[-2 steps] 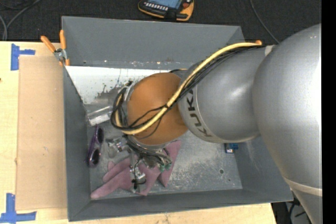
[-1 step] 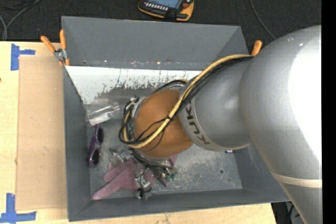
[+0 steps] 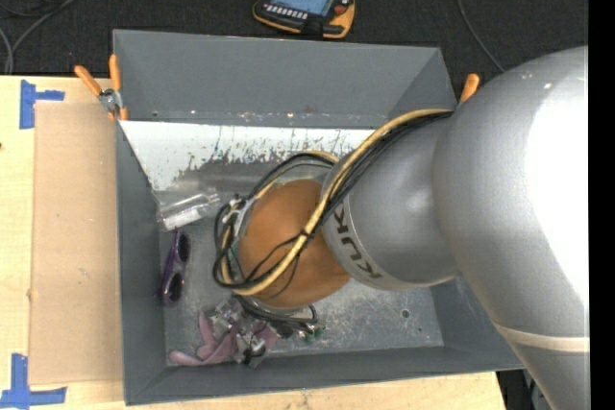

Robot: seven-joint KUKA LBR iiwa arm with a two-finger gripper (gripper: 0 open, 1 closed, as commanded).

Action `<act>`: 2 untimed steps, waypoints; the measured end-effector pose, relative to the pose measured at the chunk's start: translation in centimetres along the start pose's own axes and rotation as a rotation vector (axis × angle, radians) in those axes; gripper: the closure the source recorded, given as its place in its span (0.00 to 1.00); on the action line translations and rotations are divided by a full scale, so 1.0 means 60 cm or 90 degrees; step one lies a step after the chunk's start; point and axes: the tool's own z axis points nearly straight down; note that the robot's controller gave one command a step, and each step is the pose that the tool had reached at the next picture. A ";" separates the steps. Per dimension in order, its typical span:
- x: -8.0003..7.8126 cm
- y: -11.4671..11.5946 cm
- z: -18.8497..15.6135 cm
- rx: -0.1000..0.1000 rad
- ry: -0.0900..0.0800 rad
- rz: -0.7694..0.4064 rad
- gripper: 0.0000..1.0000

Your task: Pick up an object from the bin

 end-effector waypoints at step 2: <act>-0.003 0.001 -0.205 0.000 -0.002 0.003 1.00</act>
Offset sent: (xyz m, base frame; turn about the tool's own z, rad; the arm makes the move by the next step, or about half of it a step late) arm 0.0000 0.0000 0.1225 0.0001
